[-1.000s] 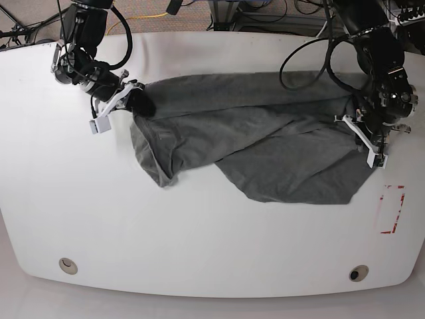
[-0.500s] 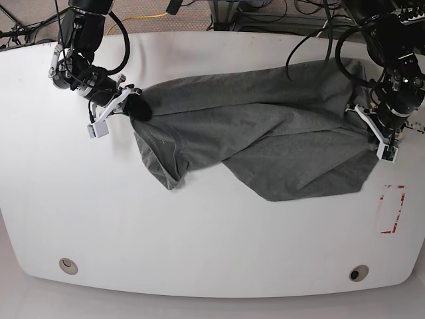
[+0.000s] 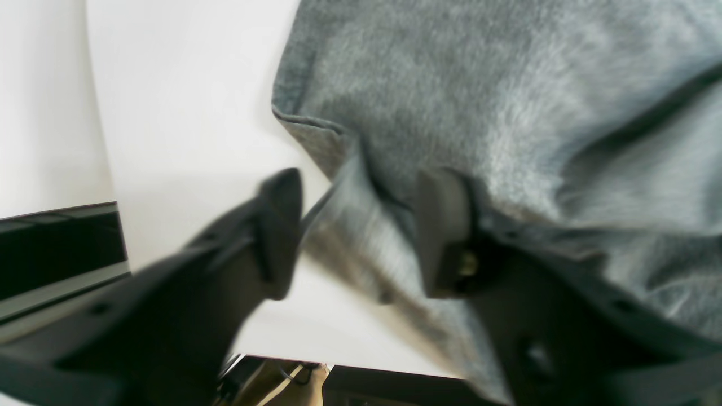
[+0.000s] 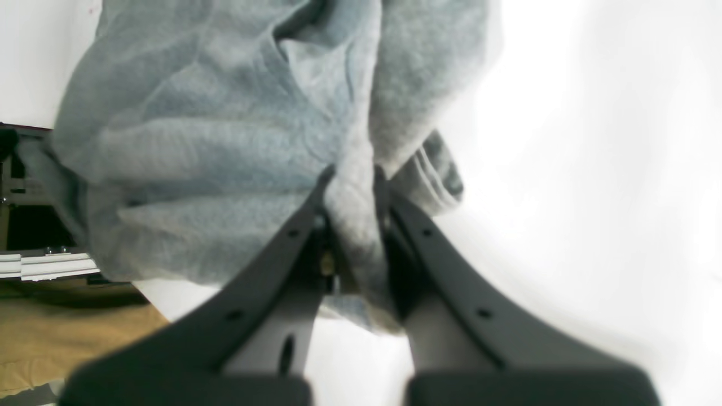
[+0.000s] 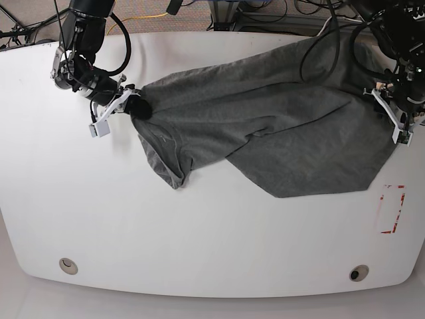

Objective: Fold the T-shirt properly
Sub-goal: 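Drag the held shirt edge with the left gripper away from the right gripper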

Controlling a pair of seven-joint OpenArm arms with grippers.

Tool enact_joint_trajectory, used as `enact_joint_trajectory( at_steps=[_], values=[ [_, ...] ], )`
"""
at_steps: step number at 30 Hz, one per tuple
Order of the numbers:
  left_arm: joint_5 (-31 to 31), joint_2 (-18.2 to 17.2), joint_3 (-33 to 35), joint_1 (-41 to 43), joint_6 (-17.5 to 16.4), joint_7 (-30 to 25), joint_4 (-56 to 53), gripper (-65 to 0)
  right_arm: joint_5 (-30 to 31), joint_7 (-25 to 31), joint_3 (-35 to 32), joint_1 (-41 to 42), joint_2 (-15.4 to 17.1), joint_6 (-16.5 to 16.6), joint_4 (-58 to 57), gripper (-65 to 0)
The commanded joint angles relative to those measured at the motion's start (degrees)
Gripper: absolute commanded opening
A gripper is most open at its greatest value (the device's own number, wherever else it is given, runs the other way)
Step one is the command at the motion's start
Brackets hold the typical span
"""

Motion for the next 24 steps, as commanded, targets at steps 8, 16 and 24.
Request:
enact_joint_trajectory(
  at_steps=[8,16,24],
  values=[
    [0.46,-0.75,-5.15,3.95,-0.01,-0.36,0.7,-29.7,1.31,1.05,0.06,0.46,0.7,0.28,0.82,-65.0],
    [0.81,-0.49,-9.9,5.0,-0.01,-0.44,0.43,-29.7,1.31,1.05,-0.03,0.55,0.61,0.28,0.82,-65.0],
    [0.81,-0.66,-18.51,4.91,-0.01,-4.49,-8.09,-29.4,1.31,0.96,-0.2,0.55,0.53,0.37,0.82,-65.0]
  ],
)
